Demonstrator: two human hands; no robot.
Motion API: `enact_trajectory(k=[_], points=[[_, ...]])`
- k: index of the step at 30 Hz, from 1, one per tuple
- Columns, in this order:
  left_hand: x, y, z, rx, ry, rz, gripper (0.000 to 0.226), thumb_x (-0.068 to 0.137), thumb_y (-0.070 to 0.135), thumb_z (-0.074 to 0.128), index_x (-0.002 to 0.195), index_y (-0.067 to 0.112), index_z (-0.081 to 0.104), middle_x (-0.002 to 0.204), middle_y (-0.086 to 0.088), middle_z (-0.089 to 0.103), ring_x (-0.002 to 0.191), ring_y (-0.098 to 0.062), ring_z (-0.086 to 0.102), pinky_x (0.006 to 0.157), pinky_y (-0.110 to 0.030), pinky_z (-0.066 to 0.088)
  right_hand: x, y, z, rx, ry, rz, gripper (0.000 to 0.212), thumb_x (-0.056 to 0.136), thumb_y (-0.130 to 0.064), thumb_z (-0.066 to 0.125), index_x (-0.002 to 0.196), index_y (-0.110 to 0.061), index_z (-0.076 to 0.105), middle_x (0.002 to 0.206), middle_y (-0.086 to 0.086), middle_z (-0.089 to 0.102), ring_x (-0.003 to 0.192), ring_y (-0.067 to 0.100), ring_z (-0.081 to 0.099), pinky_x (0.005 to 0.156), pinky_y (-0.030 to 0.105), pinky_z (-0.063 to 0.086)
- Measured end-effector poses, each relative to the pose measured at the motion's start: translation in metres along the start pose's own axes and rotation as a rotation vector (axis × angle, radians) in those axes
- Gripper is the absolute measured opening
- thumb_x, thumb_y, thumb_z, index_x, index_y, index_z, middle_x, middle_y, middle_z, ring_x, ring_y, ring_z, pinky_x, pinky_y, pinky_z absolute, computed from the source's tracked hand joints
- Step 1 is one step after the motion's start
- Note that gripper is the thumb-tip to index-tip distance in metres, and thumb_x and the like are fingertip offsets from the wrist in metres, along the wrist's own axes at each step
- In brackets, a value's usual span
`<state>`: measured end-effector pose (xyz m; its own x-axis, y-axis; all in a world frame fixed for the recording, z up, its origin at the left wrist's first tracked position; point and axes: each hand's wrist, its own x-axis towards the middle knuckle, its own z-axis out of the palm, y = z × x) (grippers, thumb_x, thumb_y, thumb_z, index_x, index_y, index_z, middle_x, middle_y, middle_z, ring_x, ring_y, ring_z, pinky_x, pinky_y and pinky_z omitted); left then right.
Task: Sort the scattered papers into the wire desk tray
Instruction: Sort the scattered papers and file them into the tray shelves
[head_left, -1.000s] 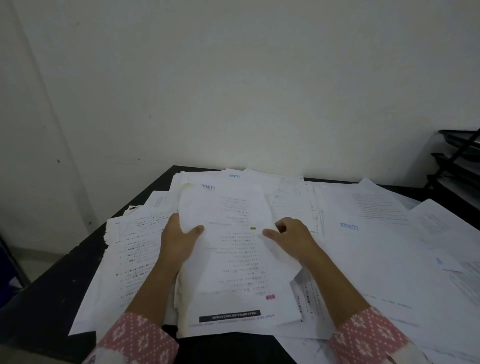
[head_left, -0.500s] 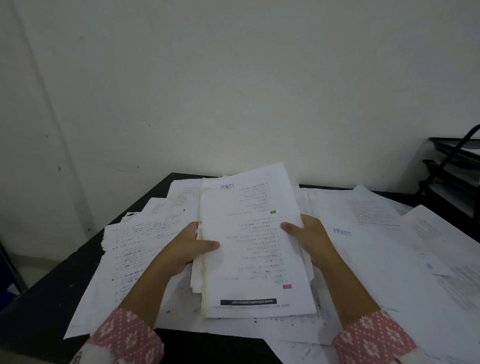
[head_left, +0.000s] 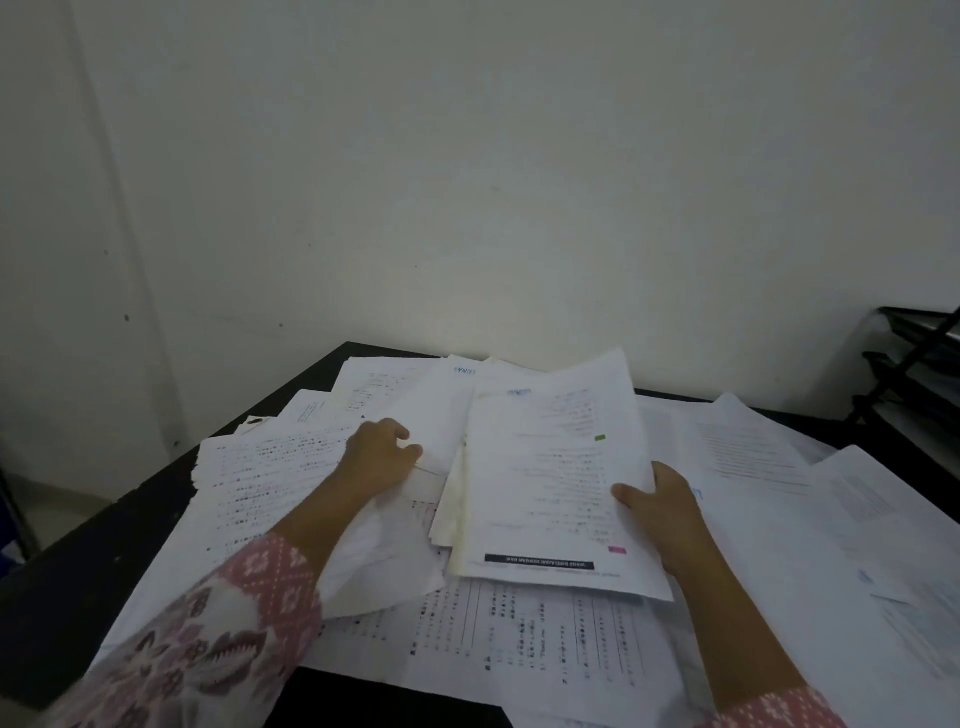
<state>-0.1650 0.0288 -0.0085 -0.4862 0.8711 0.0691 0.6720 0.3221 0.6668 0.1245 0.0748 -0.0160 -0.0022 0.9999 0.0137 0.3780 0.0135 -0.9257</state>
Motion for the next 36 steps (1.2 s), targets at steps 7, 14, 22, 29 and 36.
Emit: enact_trajectory(k=[7, 14, 22, 29, 36], points=[[0.039, -0.012, 0.012, 0.384, 0.112, -0.089, 0.059, 0.091, 0.053, 0.045, 0.129, 0.009, 0.044, 0.132, -0.013, 0.046, 0.122, -0.030, 0.041, 0.099, -0.041, 0.034, 0.009, 0.010, -0.005, 0.065, 0.137, 0.002, 0.031, 0.092, -0.007, 0.056, 0.122, -0.001, 0.054, 0.121, 0.014, 0.059, 0.096, 0.022, 0.053, 0.086, 0.032, 0.044], [0.048, -0.008, 0.012, 0.388, 0.089, -0.110, 0.070, 0.081, 0.057, 0.059, 0.130, 0.009, 0.041, 0.131, -0.013, 0.044, 0.122, -0.030, 0.042, 0.097, -0.038, 0.037, 0.013, 0.016, -0.008, 0.121, 0.189, 0.030, 0.030, 0.092, -0.008, 0.056, 0.121, -0.002, 0.054, 0.121, 0.015, 0.060, 0.102, 0.028, 0.057, 0.090, 0.038, 0.047], [0.023, 0.013, -0.004, -0.041, -0.113, -0.108, 0.043, 0.077, 0.013, 0.074, 0.111, 0.006, 0.048, 0.106, -0.011, 0.052, 0.098, -0.024, 0.054, 0.075, -0.027, 0.045, 0.008, 0.012, -0.012, 0.178, 0.185, 0.060, 0.027, 0.093, -0.008, 0.054, 0.119, -0.003, 0.055, 0.118, 0.015, 0.061, 0.096, 0.027, 0.057, 0.086, 0.038, 0.049], [-0.013, 0.021, -0.026, -0.222, -0.556, -0.271, 0.012, 0.084, 0.006, 0.068, 0.085, 0.009, 0.056, 0.089, -0.012, 0.063, 0.074, -0.022, 0.065, 0.064, -0.031, 0.059, 0.002, 0.010, 0.001, 0.134, 0.116, 0.042, 0.029, 0.091, -0.009, 0.056, 0.120, -0.003, 0.056, 0.119, 0.013, 0.061, 0.102, 0.029, 0.060, 0.089, 0.039, 0.050], [-0.017, 0.022, -0.002, -0.257, -0.318, -0.158, 0.025, 0.091, 0.031, 0.059, 0.090, 0.006, 0.057, 0.087, -0.008, 0.061, 0.079, -0.022, 0.059, 0.073, -0.030, 0.049, -0.005, 0.005, 0.014, 0.038, 0.089, -0.004, 0.028, 0.091, -0.009, 0.056, 0.118, 0.000, 0.055, 0.120, 0.013, 0.059, 0.098, 0.022, 0.054, 0.084, 0.030, 0.044]])
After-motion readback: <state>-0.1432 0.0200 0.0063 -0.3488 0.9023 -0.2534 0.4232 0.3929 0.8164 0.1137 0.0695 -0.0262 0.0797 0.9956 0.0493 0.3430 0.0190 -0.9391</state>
